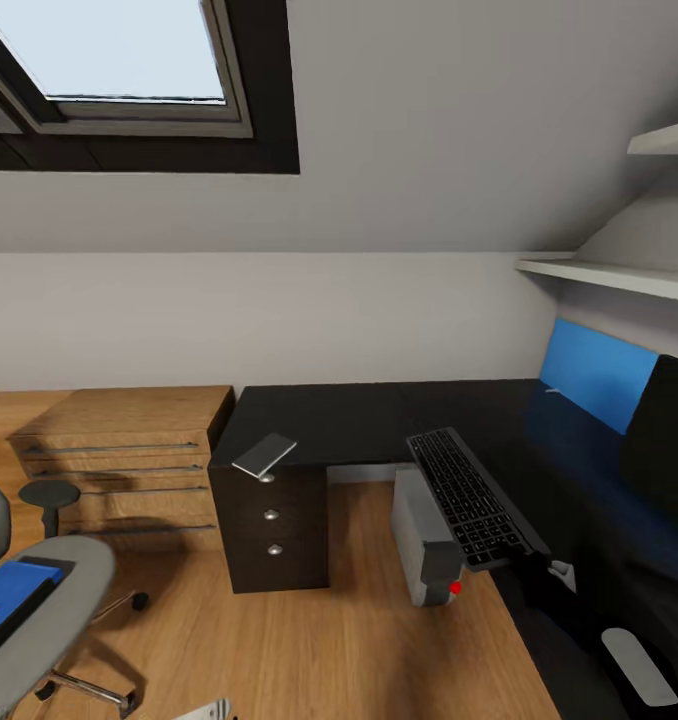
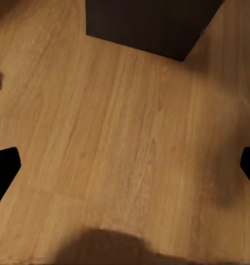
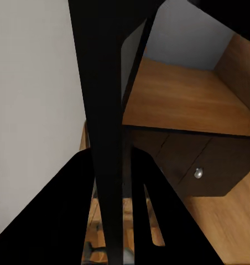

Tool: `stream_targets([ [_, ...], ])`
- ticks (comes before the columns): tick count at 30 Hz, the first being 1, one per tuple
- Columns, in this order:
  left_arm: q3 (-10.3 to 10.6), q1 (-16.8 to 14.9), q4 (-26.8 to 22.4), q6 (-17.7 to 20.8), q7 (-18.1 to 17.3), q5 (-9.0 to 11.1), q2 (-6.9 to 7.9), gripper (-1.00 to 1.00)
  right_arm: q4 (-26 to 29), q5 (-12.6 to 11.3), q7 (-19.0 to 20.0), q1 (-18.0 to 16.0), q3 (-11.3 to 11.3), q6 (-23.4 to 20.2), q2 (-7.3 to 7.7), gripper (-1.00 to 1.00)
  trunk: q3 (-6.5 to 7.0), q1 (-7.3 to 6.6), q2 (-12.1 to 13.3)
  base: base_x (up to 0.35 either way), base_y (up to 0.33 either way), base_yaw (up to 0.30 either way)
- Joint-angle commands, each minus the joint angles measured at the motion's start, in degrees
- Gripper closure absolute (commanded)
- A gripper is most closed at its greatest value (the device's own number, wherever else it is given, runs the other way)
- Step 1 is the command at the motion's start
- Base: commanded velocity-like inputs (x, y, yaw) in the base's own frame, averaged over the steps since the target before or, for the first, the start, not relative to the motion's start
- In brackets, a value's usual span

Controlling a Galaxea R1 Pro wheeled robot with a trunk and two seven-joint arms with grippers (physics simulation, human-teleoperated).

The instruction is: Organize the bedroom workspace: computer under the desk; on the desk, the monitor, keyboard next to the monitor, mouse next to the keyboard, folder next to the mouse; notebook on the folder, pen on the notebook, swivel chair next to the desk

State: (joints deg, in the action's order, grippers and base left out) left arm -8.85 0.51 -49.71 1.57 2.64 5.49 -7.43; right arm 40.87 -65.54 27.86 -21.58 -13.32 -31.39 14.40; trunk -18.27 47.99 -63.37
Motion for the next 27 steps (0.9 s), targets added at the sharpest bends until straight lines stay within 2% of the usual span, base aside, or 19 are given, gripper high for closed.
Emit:
stream_targets([
  [1,-0.03,0.02,-0.12,0.18,0.09,0.58,-0.04,-1.0,-0.02,-0.7,0.16,-0.05,-0.17,-0.59,-0.03,1.0,-0.06,-0.03,-0.05,-0.294,-0.127,0.0],
  [15,0.06,0.02,0.9,0.19,0.09,0.58,0.04,-1.0,-0.73,-0.64,0.18,-0.05,-0.2,-0.6,0.02,1.0,-0.06,-0.03,-0.05,-0.294,-0.119,0.0],
  [27,0.06,0.02,0.93,0.18,0.09,0.58,0.05,-1.0,-1.3,-0.64,0.18,-0.05,-0.21,-0.6,0.02,1.0,-0.06,-0.03,-0.05,-0.295,-0.014,0.0],
])
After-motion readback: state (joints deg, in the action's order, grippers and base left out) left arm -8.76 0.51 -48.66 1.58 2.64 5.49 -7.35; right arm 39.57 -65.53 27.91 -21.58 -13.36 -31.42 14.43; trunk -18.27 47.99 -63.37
